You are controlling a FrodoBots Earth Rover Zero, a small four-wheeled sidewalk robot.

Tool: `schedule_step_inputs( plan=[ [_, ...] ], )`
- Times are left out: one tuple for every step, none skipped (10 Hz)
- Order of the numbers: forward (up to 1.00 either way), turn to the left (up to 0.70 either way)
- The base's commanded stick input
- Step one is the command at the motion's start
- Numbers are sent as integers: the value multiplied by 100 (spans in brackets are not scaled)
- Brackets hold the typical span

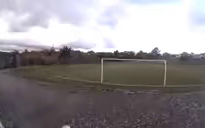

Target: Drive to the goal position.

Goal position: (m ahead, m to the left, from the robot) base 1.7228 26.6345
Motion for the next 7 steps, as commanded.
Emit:
schedule_step_inputs(
  plan=[
    [0, 0],
    [0, 0],
    [0, 0],
    [0, 0],
    [0, 0],
    [0, 0],
    [0, 0]
  ],
)
